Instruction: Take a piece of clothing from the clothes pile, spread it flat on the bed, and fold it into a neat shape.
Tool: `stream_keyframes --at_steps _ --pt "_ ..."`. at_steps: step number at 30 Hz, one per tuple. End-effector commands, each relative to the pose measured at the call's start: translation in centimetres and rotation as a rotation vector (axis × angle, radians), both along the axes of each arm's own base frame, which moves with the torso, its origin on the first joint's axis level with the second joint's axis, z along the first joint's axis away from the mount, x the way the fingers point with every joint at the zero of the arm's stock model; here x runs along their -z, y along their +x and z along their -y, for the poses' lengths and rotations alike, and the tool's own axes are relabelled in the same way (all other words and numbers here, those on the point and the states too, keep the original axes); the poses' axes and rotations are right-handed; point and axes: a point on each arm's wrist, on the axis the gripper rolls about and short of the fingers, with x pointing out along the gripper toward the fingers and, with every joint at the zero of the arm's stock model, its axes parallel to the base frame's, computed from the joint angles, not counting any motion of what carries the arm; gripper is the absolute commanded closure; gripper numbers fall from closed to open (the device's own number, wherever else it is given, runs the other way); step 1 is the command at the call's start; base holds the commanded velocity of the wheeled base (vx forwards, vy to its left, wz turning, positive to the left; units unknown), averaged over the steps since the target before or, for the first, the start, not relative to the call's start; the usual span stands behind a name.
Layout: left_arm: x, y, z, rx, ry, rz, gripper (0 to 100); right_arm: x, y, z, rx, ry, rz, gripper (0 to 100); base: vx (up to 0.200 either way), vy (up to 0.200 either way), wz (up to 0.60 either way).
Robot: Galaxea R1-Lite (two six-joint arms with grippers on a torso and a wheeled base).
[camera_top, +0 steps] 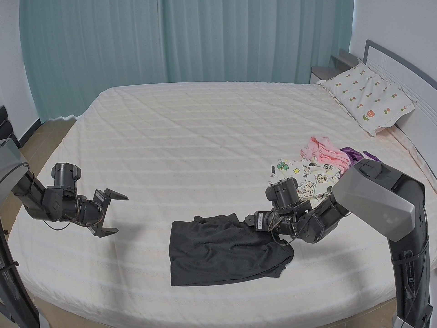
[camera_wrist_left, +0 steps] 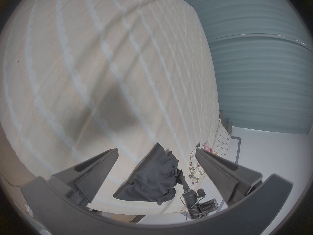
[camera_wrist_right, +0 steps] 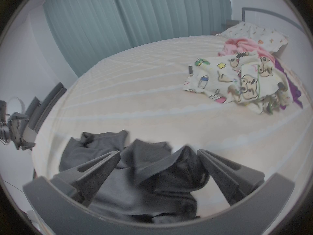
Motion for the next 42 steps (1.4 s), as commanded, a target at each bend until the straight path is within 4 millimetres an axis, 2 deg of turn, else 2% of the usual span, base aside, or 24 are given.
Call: stream_keyframes --at_steps 1,4,5,9,13,19,23,31,32,39,42 --pt "0.1 0.0 0.0 -0.001 0.0 -0.002 0 0.7 0.5 1.1 0.025 -0.045 0.001 0 0.0 0.0 0.0" --pt "0.1 0.0 0.0 -0.001 0.0 -0.002 0 0.9 0.5 1.4 0.028 -0.053 -0.007 0 0.0 0.0 0.0" --pt "0.1 0.0 0.0 -0.003 0.0 -0.002 0 0.9 0.4 1.4 0.03 -0.051 -0.008 100 0.0 0.0 0.0" --pt "0.1 0.1 0.0 -0.001 0.0 -0.002 0 0.8 0.3 1.5 0.032 -0.045 -0.011 100 0.0 0.0 0.0" --pt "0.1 0.1 0.0 0.0 0.001 -0.001 0 0.6 1.2 2.1 0.065 -0.021 0.001 100 0.0 0.0 0.0" --pt "0.1 0.1 0.0 -0.001 0.002 -0.001 0 0.0 2.9 3.1 0.15 0.142 -0.014 100 0.0 0.0 0.0" --pt "0.1 0.0 0.0 -0.001 0.002 -0.003 0 0.0 3.2 3.3 0.155 0.177 -0.023 100 0.0 0.0 0.0" --pt "0.1 0.0 0.1 0.0 0.002 -0.003 0 1.1 4.0 2.9 0.191 0.21 -0.027 100 0.0 0.0 0.0" --pt "0.1 0.0 0.1 0.0 0.002 -0.005 0 1.1 4.1 2.9 0.194 0.212 -0.025 0 0.0 0.0 0.0" --pt "0.1 0.0 0.1 0.001 0.003 -0.002 0 0.9 4.7 3.4 0.233 0.217 0.001 0 0.0 0.0 0.0" --pt "0.1 0.0 0.0 -0.001 0.003 -0.003 0 -0.2 4.6 4.0 0.261 0.238 0.005 0 0.0 0.0 0.0"
